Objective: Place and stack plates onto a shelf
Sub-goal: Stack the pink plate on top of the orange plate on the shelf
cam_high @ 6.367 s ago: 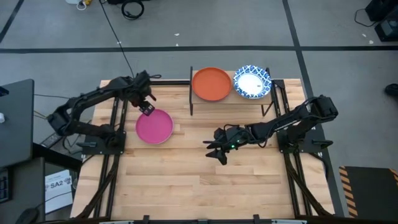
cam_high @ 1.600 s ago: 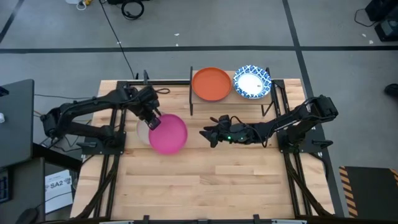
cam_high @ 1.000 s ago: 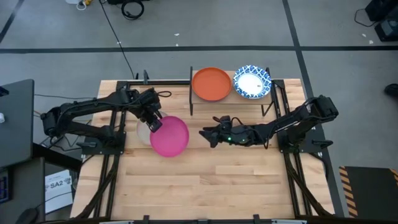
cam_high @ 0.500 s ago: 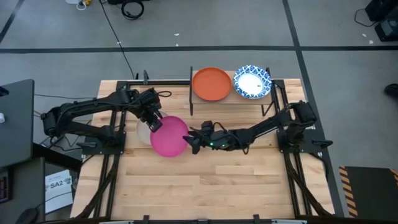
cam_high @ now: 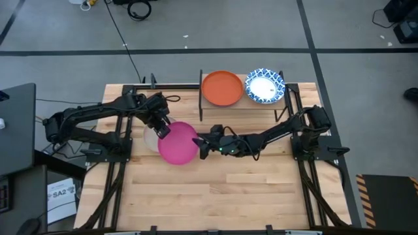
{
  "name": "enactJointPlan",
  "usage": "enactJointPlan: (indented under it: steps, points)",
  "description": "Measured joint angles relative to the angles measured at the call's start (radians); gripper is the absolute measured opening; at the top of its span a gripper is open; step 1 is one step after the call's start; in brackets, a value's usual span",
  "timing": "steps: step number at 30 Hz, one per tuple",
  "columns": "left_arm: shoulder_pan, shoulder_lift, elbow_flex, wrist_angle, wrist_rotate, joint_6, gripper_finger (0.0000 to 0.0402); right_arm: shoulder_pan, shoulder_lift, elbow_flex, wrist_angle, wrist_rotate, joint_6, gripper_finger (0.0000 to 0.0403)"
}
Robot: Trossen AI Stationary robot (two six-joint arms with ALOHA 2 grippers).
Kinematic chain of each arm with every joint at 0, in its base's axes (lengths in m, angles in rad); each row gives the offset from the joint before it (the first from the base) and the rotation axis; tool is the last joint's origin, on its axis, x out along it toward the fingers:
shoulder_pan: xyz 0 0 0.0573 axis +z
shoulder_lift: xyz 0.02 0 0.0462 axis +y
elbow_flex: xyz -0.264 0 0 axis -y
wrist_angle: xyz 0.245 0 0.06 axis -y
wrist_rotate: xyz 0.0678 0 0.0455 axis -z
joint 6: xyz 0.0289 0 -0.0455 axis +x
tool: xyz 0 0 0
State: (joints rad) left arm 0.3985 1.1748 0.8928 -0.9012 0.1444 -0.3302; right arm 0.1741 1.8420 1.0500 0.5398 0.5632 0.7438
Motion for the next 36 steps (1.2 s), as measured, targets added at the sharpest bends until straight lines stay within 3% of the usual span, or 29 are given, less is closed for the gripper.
enactJointPlan:
  steps: [5, 13, 27, 36]
  points:
    - [0.0, 0.0, 0.0, 0.0, -0.001, 0.0, 0.0014, -0.002, -0.004, 0.0, -0.002, 0.074, -0.064, 0.0201]
    - [0.0, 0.0, 0.0, 0.0, -0.001, 0.0, 0.0014, -0.019, 0.004, 0.0, -0.107, 0.067, -0.009, 0.0201]
    - [0.0, 0.0, 0.0, 0.031, -0.001, -0.026, 0.0014, -0.02, 0.005, -0.001, -0.132, 0.034, 0.029, 0.0198]
    - [0.0, 0.0, 0.0, 0.04, -0.001, -0.027, 0.0014, -0.023, 0.005, -0.001, -0.138, 0.034, 0.05, 0.0141]
